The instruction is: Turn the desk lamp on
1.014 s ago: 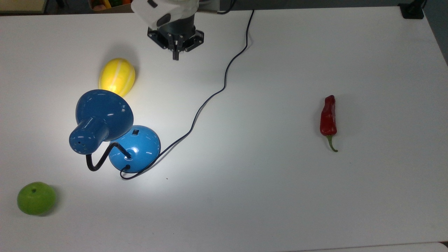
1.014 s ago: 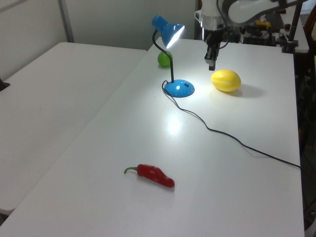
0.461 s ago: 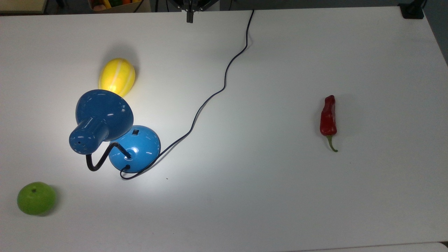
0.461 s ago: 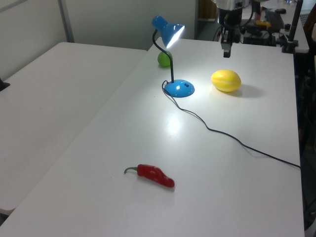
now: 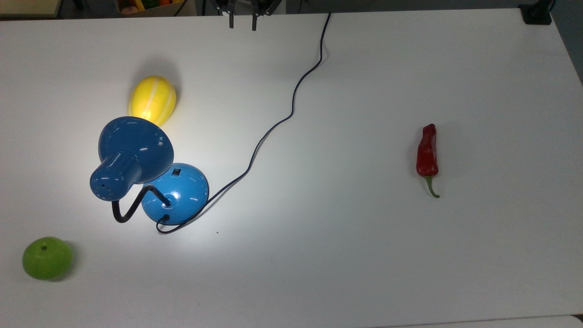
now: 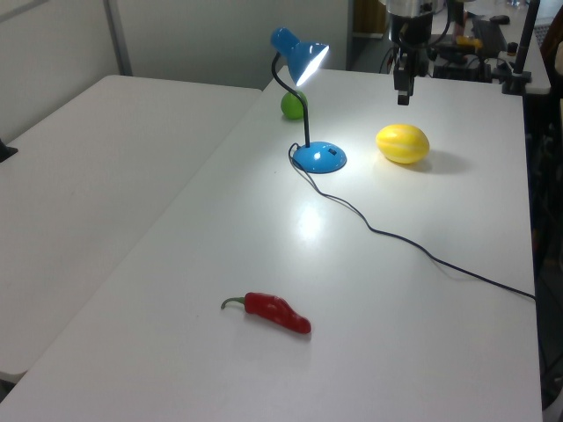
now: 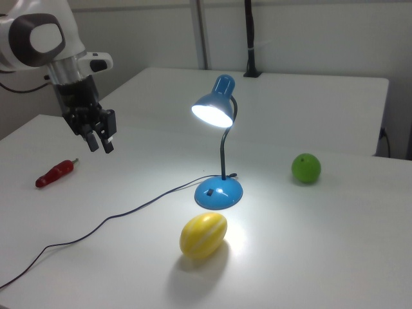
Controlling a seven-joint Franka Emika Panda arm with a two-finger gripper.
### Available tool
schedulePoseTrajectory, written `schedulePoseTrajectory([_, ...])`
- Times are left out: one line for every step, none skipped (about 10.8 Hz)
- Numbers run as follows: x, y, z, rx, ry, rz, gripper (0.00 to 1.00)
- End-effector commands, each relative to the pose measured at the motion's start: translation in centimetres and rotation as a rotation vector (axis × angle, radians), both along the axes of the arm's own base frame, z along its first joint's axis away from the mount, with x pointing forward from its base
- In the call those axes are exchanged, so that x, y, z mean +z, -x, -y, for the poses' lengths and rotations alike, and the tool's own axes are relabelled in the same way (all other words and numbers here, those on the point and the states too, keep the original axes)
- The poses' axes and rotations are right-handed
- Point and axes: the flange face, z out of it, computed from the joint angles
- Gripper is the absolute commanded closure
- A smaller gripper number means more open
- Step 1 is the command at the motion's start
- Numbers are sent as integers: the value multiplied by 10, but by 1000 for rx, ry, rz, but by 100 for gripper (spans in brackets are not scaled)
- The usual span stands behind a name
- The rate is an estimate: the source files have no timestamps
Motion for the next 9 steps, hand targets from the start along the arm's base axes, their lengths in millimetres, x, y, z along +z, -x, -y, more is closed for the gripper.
schedulePoseTrajectory([9,6,3,-10,-27,-23,0])
schedulePoseTrajectory([15,5,3,-17,-34,-13,0])
schedulePoseTrajectory([18,3,4,-19,-35,-9,0])
schedulePoseTrajectory([21,3,4,-20,-35,-8,0])
schedulePoseTrajectory([24,4,7,-27,-34,-17,0])
schedulePoseTrajectory([27,4,13,-39,-34,-17,0])
schedulePoseTrajectory([29,4,16,-44,-34,-16,0])
schedulePoseTrajectory([29,4,16,-44,-34,-16,0])
schedulePoseTrajectory([28,4,15,-41,-34,-18,0])
